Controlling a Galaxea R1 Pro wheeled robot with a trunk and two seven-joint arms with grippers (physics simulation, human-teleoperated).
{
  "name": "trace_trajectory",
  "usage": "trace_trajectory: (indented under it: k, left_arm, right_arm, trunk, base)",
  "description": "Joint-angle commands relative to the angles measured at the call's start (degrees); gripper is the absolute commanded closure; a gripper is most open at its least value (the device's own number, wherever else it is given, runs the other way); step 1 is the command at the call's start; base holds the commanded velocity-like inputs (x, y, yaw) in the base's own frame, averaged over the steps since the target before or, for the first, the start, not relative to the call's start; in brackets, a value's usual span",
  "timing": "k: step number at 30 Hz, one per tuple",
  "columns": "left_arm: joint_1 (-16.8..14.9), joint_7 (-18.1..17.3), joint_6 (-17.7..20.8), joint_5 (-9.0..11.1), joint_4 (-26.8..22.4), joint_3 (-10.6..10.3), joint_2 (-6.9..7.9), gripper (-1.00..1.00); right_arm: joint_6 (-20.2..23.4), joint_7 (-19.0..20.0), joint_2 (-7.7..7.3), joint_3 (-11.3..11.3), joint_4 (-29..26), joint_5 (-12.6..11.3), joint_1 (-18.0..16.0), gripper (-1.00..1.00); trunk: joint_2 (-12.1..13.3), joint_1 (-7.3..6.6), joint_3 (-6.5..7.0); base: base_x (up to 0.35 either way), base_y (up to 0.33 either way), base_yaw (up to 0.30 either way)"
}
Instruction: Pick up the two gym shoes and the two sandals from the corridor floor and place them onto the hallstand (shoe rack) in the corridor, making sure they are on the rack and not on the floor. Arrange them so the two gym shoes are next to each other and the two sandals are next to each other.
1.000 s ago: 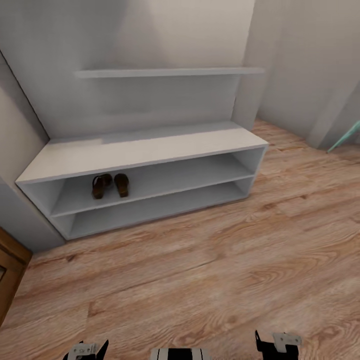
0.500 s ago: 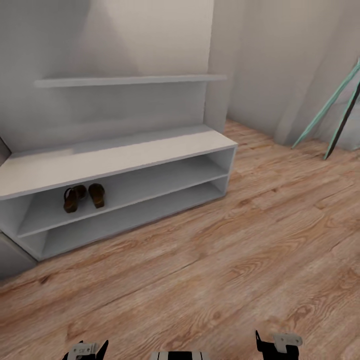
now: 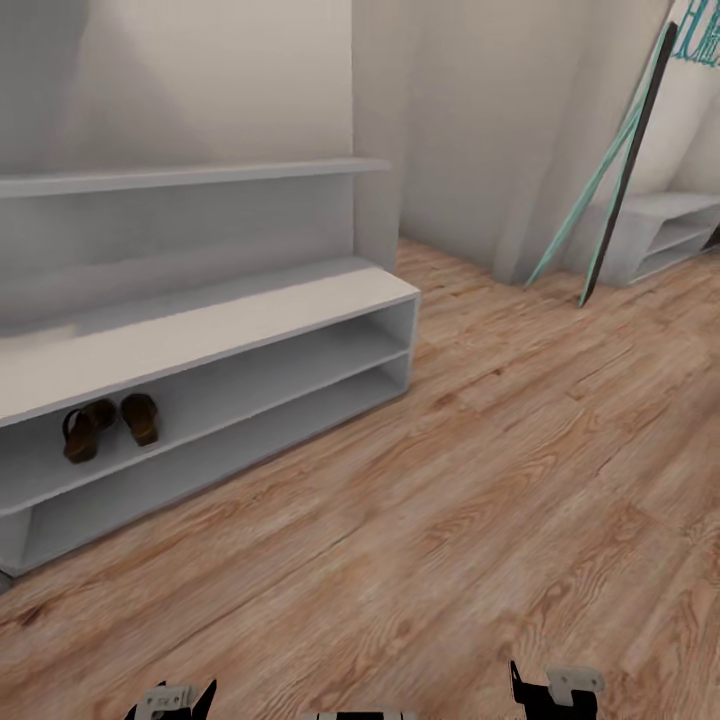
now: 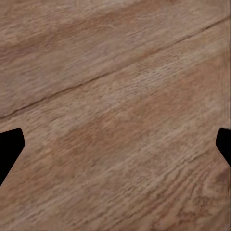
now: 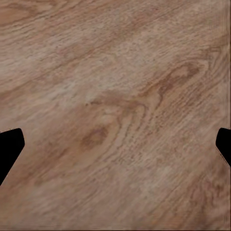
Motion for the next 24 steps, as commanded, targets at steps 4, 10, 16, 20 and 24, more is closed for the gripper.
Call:
trace_trajectory:
  k: [4, 10, 16, 20, 24]
  left_arm:
    - [0.0, -0.6, 0.0, 0.6, 0.0, 0.2, 0.0, -1.0]
    - [0.0, -0.6, 0.0, 0.7, 0.0, 0.2, 0.01, -1.0]
    - [0.0, -0.6, 0.0, 0.7, 0.1, 0.2, 0.0, -1.0]
    - [0.0, -0.6, 0.0, 0.7, 0.0, 0.2, 0.0, -1.0]
    - [0.0, -0.6, 0.0, 0.6, 0.0, 0.2, 0.0, -1.0]
  right_arm:
    - [-0.1, -0.3, 0.01, -0.4, 0.1, 0.6, 0.0, -1.0]
    - [-0.1, -0.3, -0.01, -0.4, 0.1, 0.6, 0.0, -1.0]
    - [-0.1, -0.3, -0.05, -0.4, 0.1, 0.6, 0.0, -1.0]
    - [-0.1, -0.3, -0.07, -0.4, 0.1, 0.6, 0.0, -1.0]
    - [-0.1, -0.3, -0.07, -0.4, 0.1, 0.6, 0.0, -1.0]
  trunk:
    - [1.6, -0.89, 0.68]
    - [1.6, -0.89, 0.8]
    - [1.6, -0.89, 1.11]
    - [1.6, -0.89, 1.36]
    - [1.6, -0.89, 1.61]
  base:
    - [0.0, 0.0, -0.3]
    - [0.0, 0.0, -0.297]
    - [0.0, 0.0, -0.268]
    - [0.0, 0.0, -0.25]
    - [0.0, 0.0, -0.245]
